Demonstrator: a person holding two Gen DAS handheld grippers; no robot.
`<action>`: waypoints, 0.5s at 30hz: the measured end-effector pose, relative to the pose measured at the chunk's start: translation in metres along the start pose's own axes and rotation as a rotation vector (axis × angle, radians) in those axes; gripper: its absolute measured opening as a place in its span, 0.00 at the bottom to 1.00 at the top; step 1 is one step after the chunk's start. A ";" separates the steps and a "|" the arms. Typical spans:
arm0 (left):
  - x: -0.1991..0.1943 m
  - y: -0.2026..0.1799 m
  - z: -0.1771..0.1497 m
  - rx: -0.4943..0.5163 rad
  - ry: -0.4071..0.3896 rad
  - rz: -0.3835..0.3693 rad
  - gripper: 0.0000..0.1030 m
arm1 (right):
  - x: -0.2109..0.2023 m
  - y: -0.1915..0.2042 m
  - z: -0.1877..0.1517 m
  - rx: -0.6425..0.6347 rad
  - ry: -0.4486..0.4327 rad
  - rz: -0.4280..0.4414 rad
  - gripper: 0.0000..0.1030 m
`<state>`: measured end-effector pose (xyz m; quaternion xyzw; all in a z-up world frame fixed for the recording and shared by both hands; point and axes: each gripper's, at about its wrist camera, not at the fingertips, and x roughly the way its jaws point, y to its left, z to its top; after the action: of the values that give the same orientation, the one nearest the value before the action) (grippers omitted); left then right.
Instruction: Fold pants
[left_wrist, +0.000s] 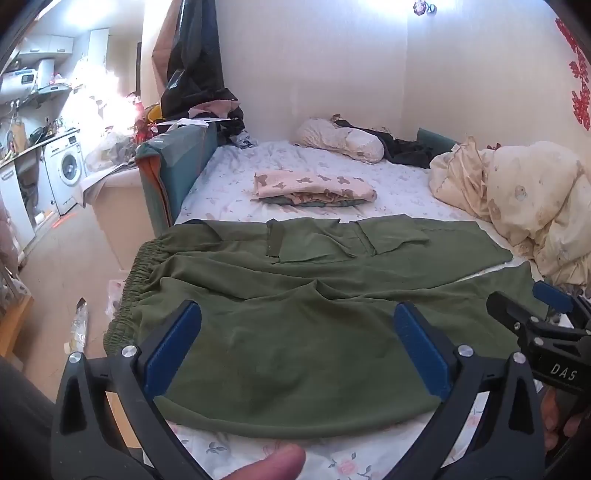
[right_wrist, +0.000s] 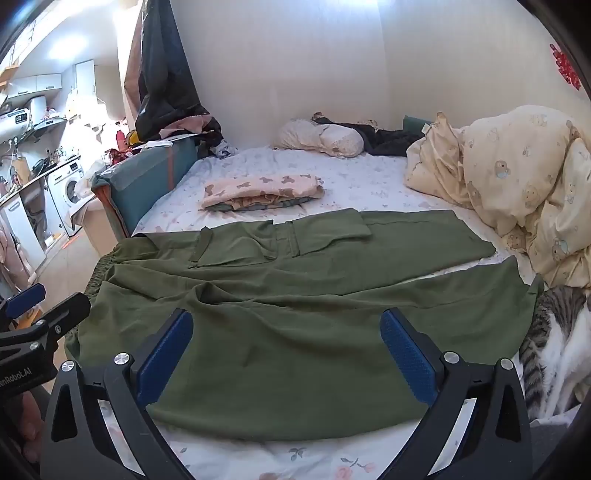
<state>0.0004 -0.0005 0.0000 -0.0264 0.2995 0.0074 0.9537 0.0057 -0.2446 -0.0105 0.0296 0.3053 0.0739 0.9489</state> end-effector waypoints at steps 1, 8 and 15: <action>0.000 -0.001 0.000 0.008 -0.002 0.004 1.00 | -0.001 0.000 0.000 -0.004 -0.020 -0.001 1.00; -0.004 0.001 0.000 0.004 -0.020 0.012 1.00 | -0.002 0.000 0.000 -0.005 -0.015 -0.006 1.00; -0.005 0.003 -0.001 0.002 -0.022 0.009 1.00 | -0.001 0.000 -0.002 -0.006 -0.015 -0.004 1.00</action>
<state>-0.0041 0.0023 0.0015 -0.0240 0.2889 0.0117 0.9570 0.0039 -0.2444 -0.0113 0.0265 0.2978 0.0729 0.9515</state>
